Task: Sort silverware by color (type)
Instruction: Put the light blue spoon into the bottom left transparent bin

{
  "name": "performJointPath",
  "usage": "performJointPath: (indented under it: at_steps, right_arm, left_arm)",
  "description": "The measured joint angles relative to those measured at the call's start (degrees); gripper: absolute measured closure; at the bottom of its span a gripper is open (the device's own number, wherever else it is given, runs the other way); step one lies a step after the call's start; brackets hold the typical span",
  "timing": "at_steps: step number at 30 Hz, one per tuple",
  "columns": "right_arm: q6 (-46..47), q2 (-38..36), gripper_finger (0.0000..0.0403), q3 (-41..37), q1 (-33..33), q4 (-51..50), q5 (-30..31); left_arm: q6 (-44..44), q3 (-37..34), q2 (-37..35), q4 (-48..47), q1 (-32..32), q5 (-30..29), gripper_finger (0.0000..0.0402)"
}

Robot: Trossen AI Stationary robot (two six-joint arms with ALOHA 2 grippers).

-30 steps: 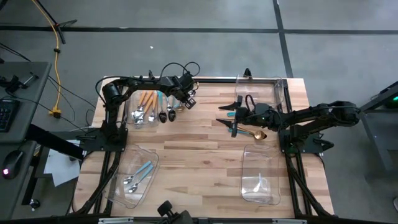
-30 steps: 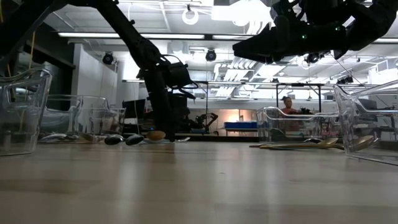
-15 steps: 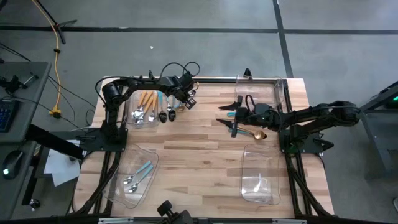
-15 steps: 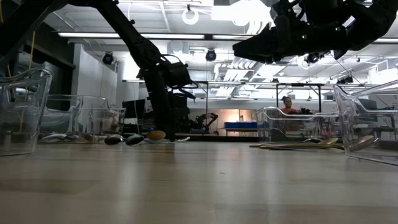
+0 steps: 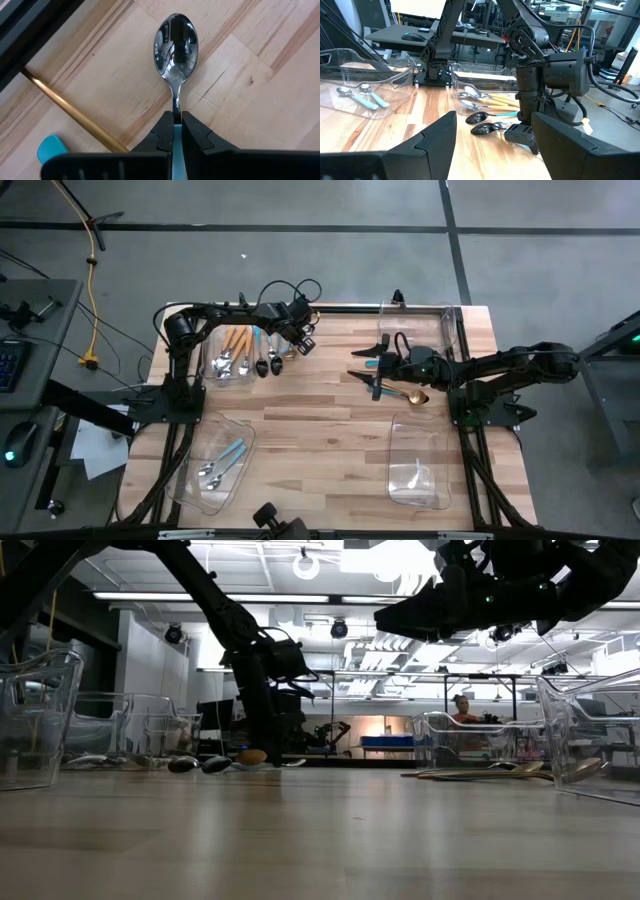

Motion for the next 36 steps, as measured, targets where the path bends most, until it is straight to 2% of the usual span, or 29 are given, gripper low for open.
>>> performJointPath:
  at_steps: [6,15,26,29,36]
  right_arm:
    - [0.0,0.0,0.016,0.0,0.0,0.0,0.0]
    - [-0.9,0.0,0.016,0.0,0.0,-2.6,0.0]
    - [-1.1,0.0,0.016,0.0,0.0,-2.6,0.0]
    - [-1.1,0.0,0.016,0.0,0.0,-2.6,0.0]
    - [-1.1,0.0,0.016,0.0,0.0,-2.5,0.0]
  left_arm:
    - [-0.5,-2.4,-0.2,4.8,0.0,0.3,0.0401]
    - [-3.5,-8.1,-1.5,16.7,0.0,5.7,0.0401]
    - [-8.2,-13.9,-6.4,29.0,-0.2,11.3,0.0401]
    - [-10.0,-16.8,-8.2,33.7,-0.2,13.7,0.0401]
    - [-13.9,-25.3,-11.4,46.2,-0.4,14.3,0.0401]
